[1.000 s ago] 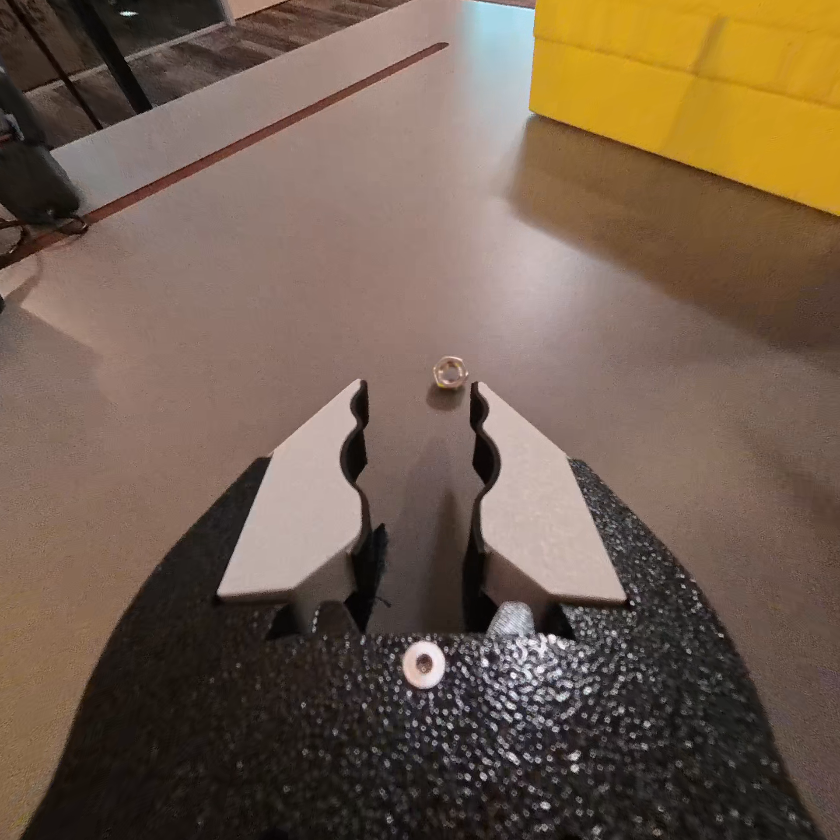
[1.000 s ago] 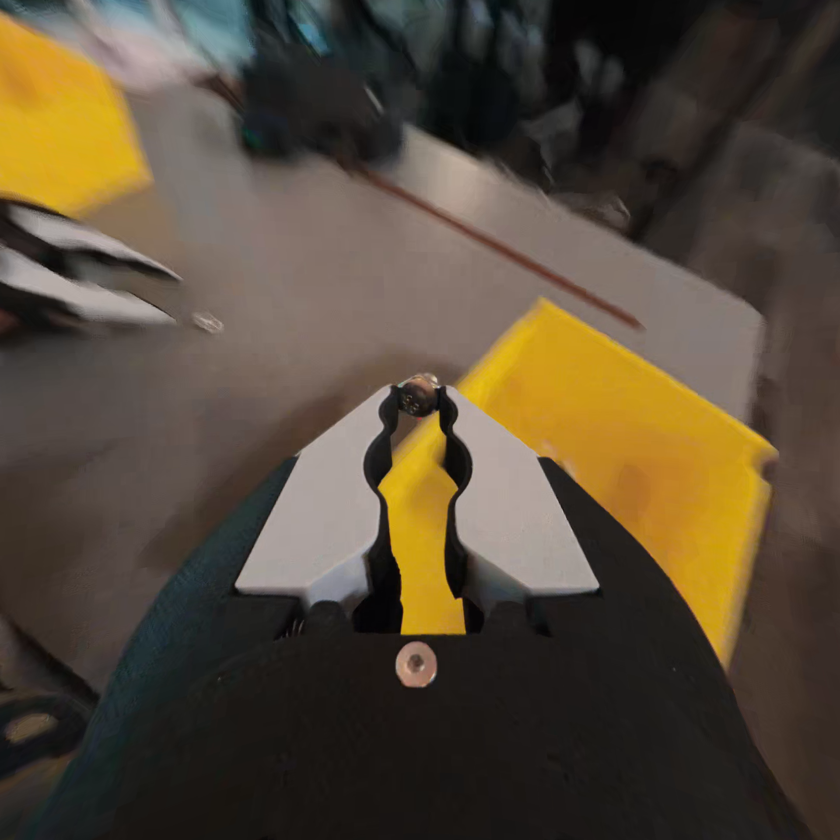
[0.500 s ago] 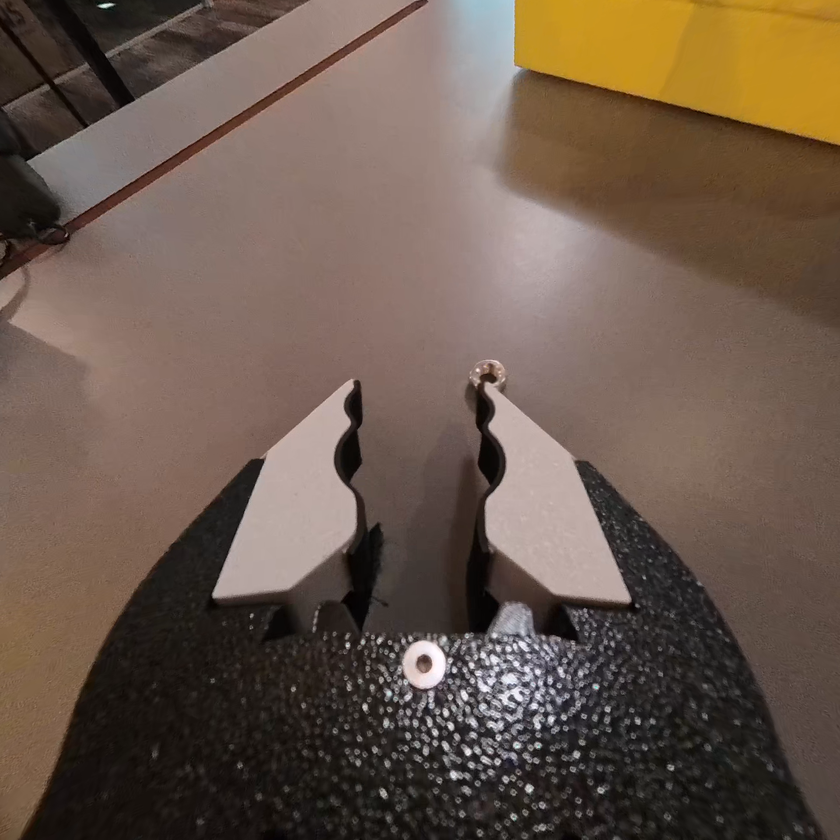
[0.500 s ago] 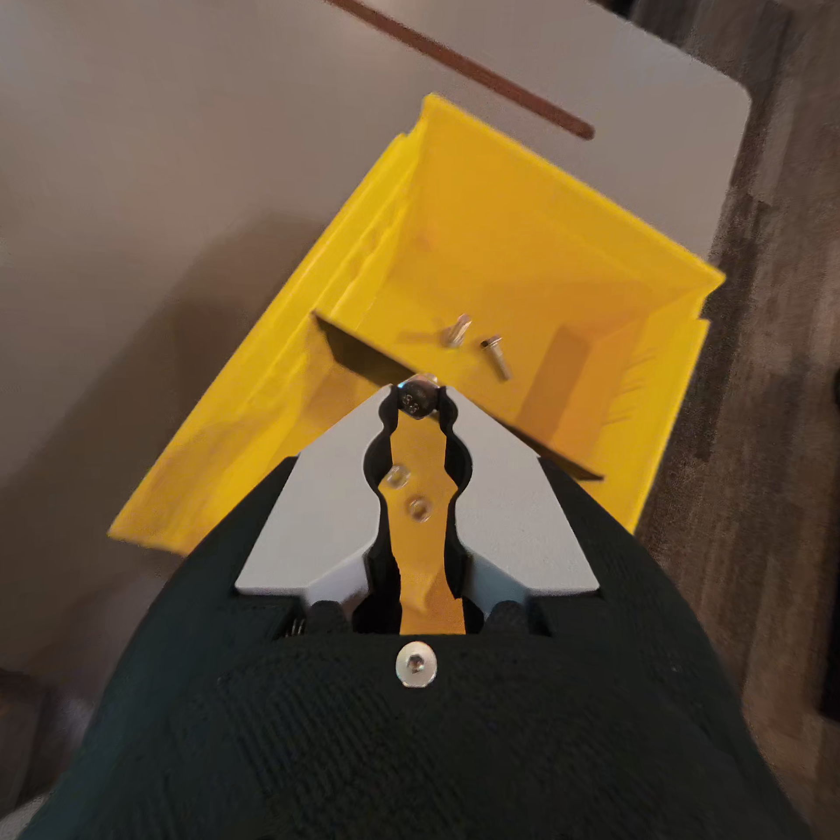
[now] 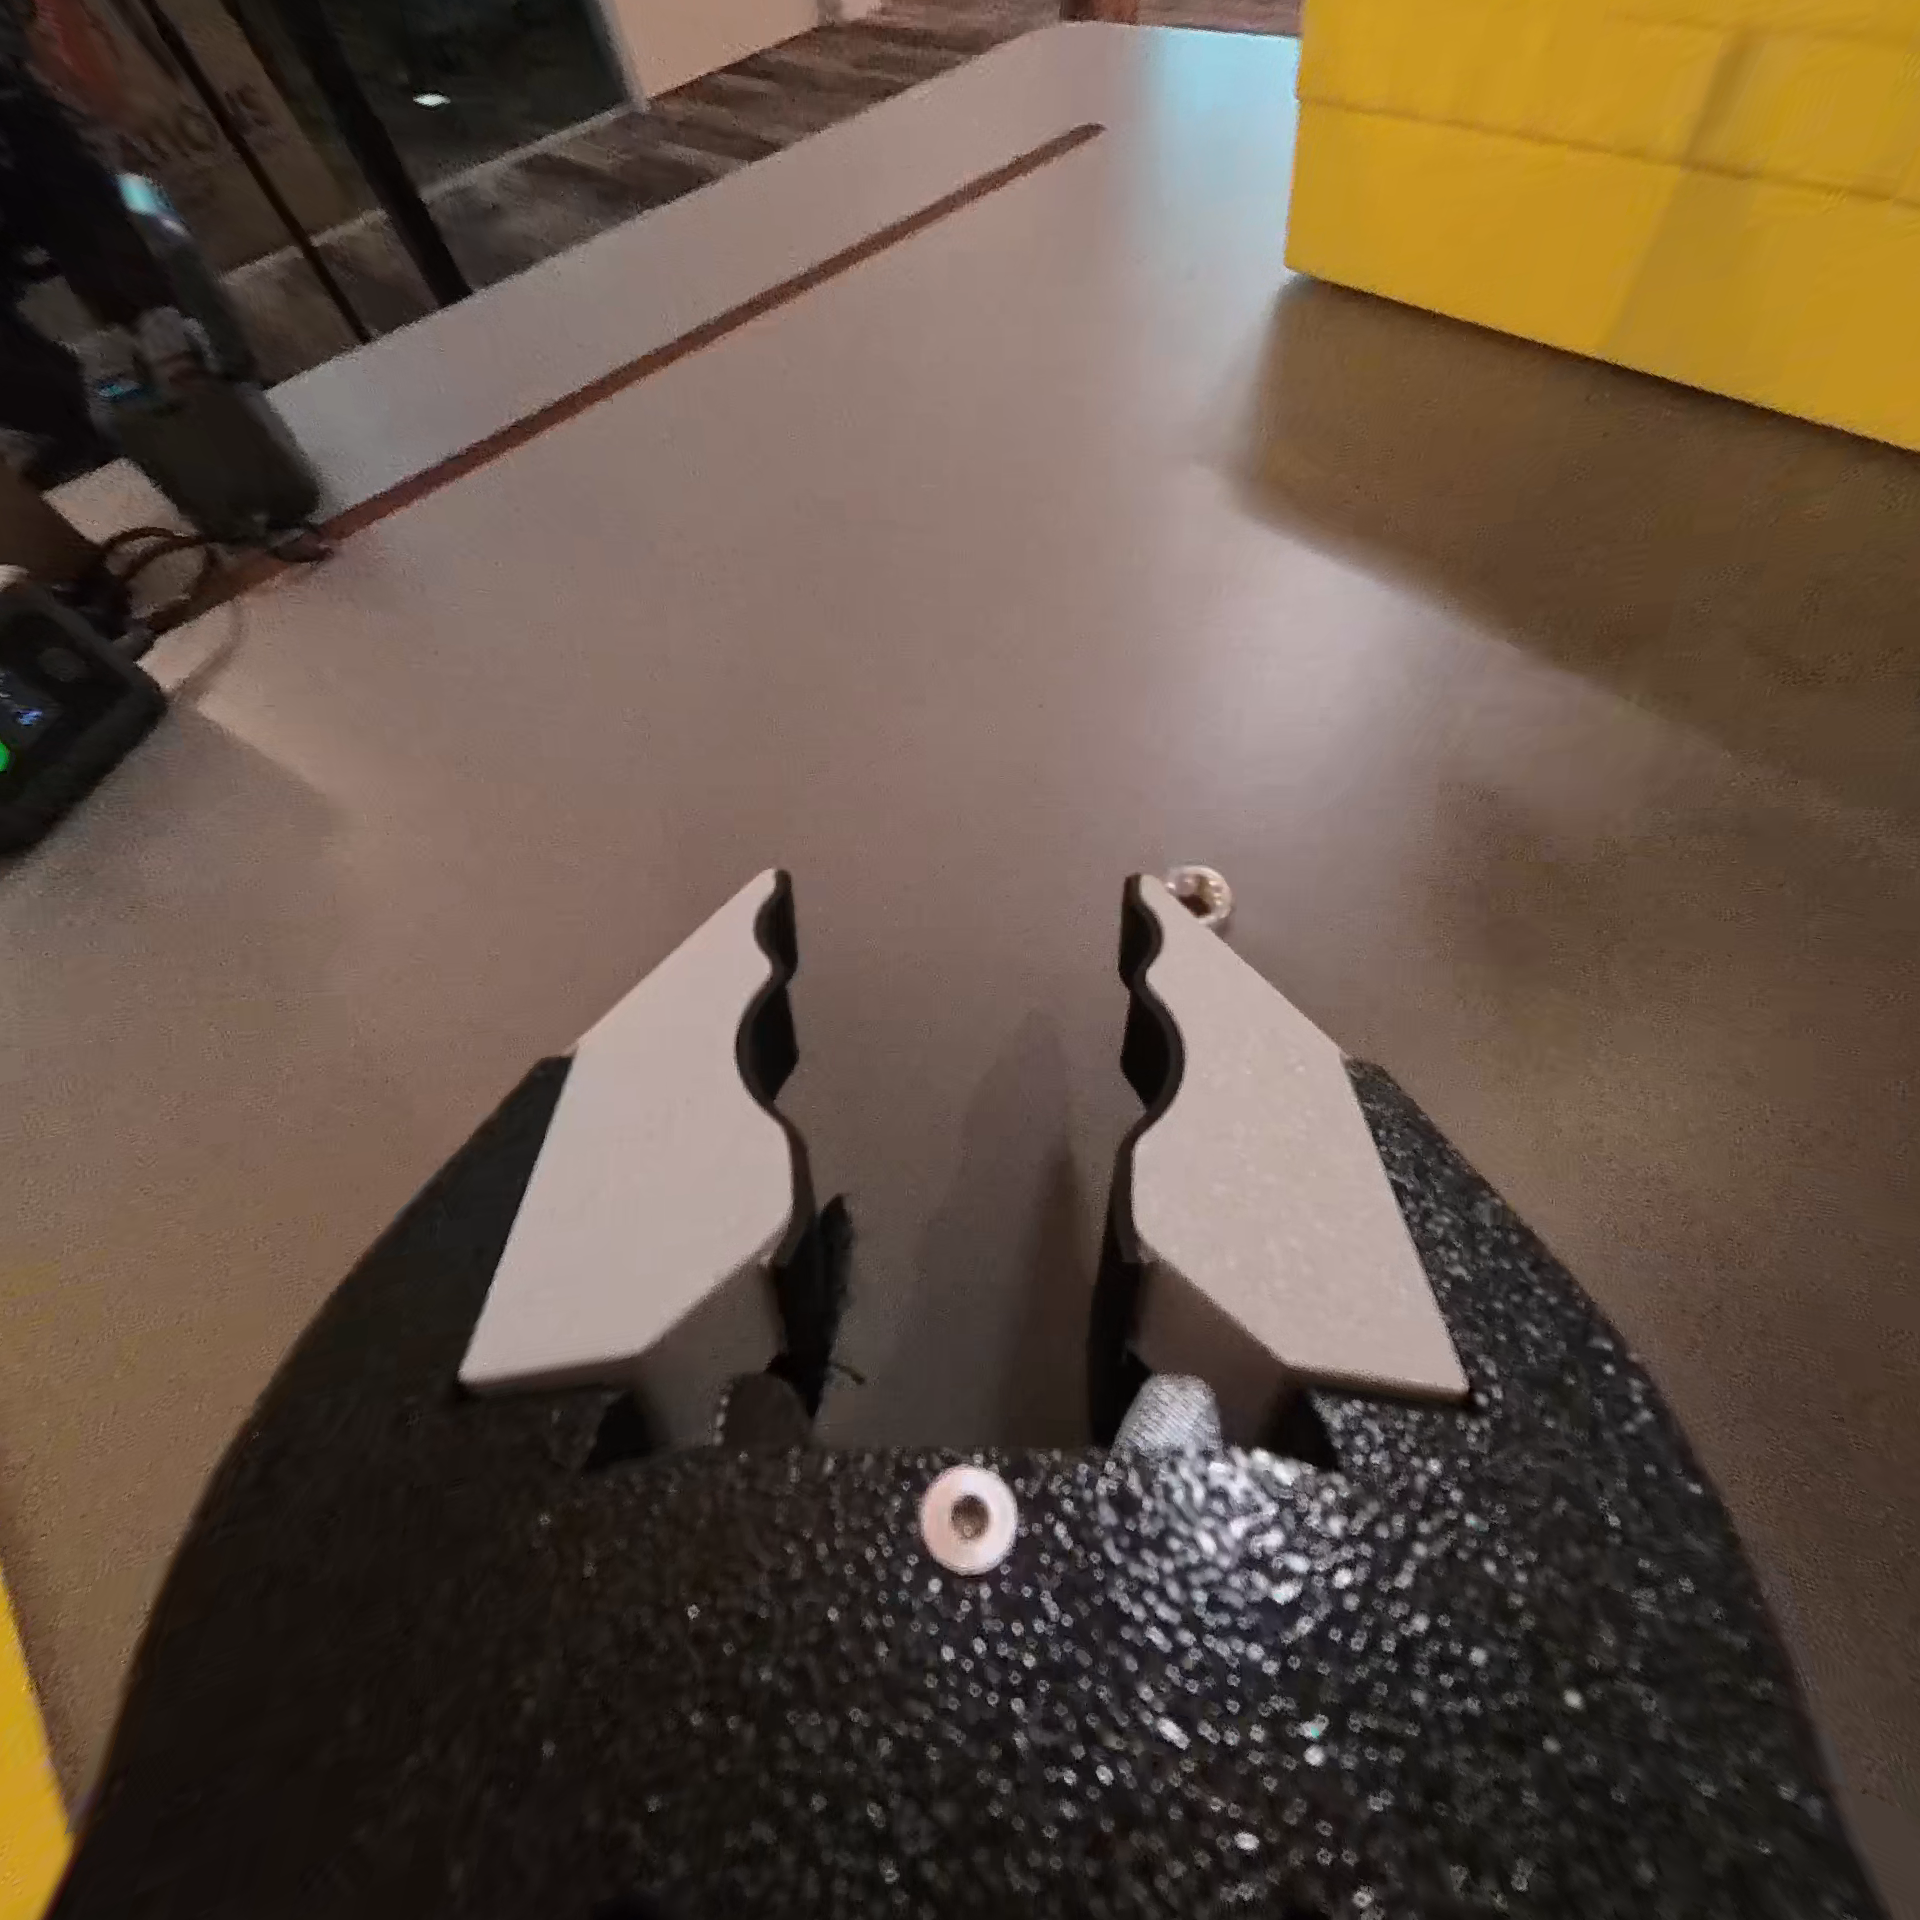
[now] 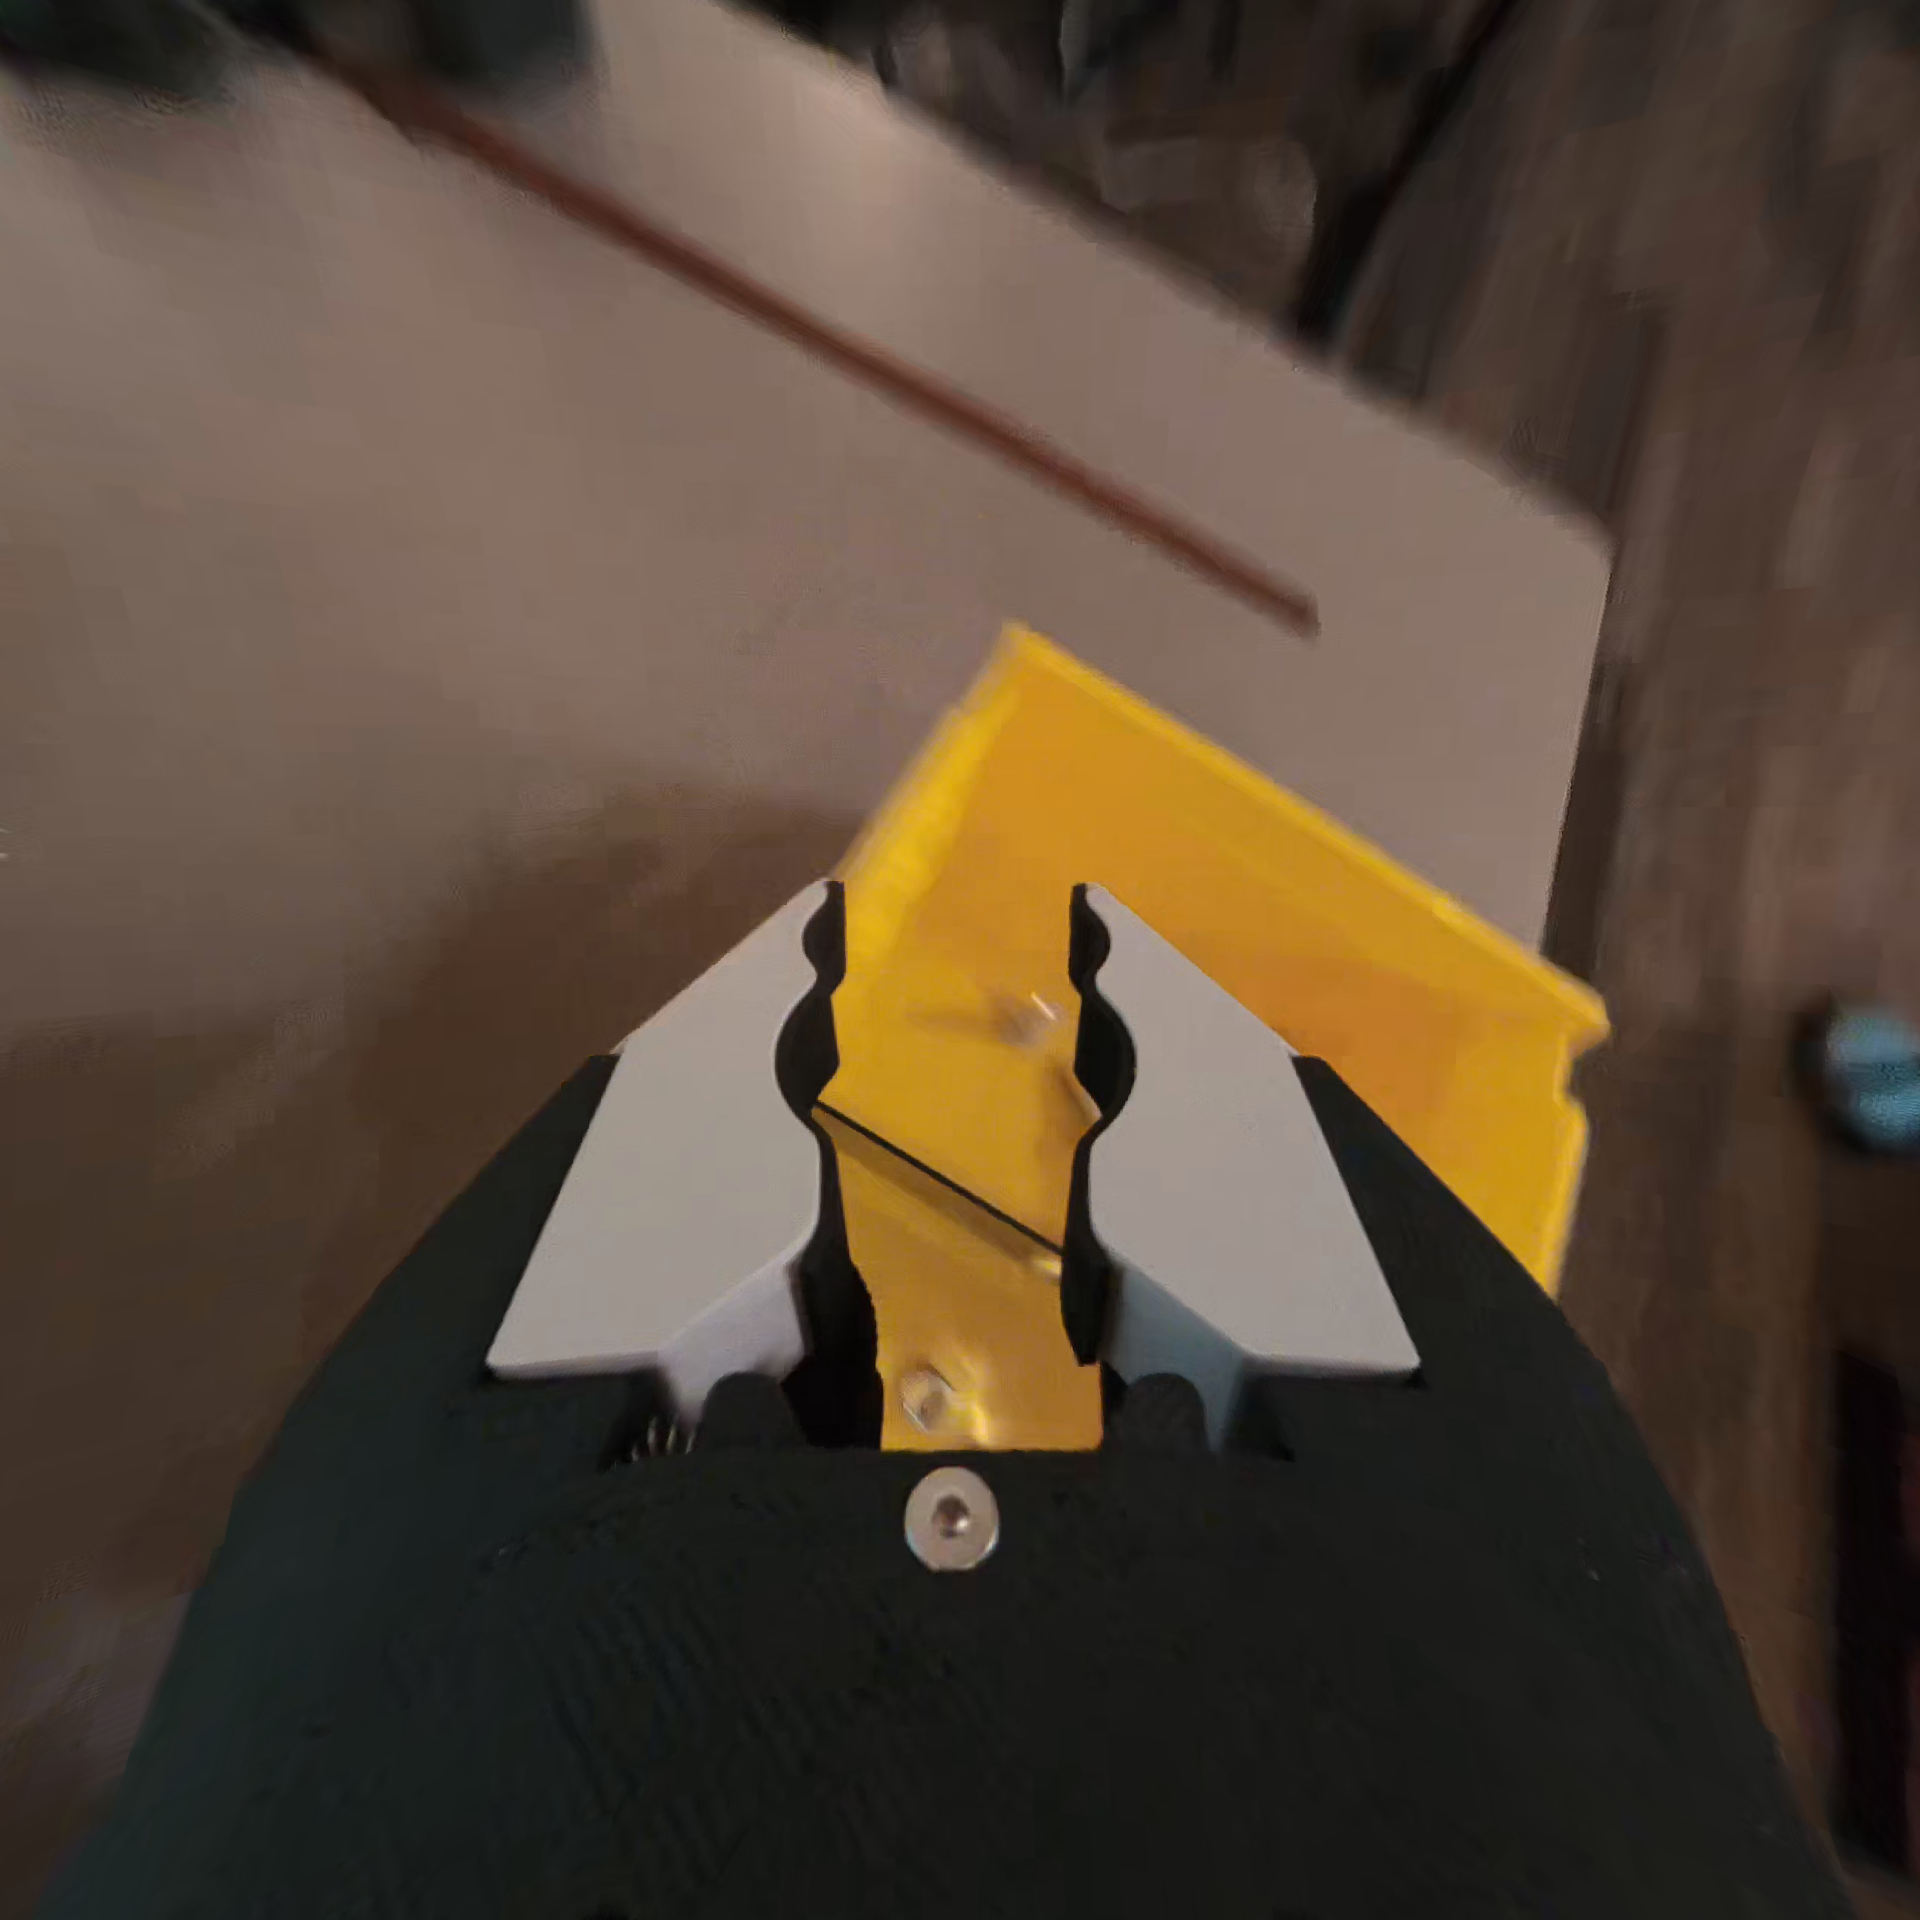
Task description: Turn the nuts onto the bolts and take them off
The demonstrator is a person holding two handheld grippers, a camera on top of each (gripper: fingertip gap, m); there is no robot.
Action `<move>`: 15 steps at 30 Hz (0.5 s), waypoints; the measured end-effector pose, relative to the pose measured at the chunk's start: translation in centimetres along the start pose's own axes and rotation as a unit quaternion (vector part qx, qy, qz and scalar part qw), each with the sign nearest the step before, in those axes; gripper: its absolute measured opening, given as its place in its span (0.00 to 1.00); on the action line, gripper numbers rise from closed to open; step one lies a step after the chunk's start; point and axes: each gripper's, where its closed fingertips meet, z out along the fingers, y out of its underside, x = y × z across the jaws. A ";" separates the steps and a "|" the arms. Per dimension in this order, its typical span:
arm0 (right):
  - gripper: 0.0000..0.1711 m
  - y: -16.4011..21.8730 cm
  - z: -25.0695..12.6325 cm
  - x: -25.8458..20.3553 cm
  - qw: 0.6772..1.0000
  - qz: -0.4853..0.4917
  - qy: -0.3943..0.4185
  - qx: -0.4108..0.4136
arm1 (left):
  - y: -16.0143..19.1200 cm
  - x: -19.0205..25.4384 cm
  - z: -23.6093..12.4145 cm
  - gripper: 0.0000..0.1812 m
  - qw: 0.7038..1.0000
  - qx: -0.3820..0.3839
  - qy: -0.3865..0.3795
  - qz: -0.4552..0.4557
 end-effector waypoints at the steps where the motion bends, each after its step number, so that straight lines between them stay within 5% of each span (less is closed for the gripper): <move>1: 0.22 -2.0 -0.6 -4.2 0.998 -0.030 -0.033 0.052 | -0.4 -0.7 -0.3 0.34 1.000 0.012 -0.020 0.003; 4: 0.19 -3.1 0.6 -18.7 0.968 -0.095 -0.195 0.124 | -2.0 -2.1 -1.6 0.31 0.995 0.064 -0.069 0.019; 7: 0.20 0.6 5.2 -26.6 0.952 -0.120 -0.271 0.083 | -2.7 -2.7 -2.4 0.27 0.991 0.088 -0.095 0.037; 13: 0.20 3.7 9.5 -29.7 0.944 -0.115 -0.307 0.034 | -2.4 -2.7 -2.2 0.26 0.990 0.080 -0.102 0.049; 15: 0.12 3.9 9.7 -29.9 0.942 -0.113 -0.316 0.026 | -2.4 -2.6 -2.2 0.26 0.990 0.082 -0.099 0.048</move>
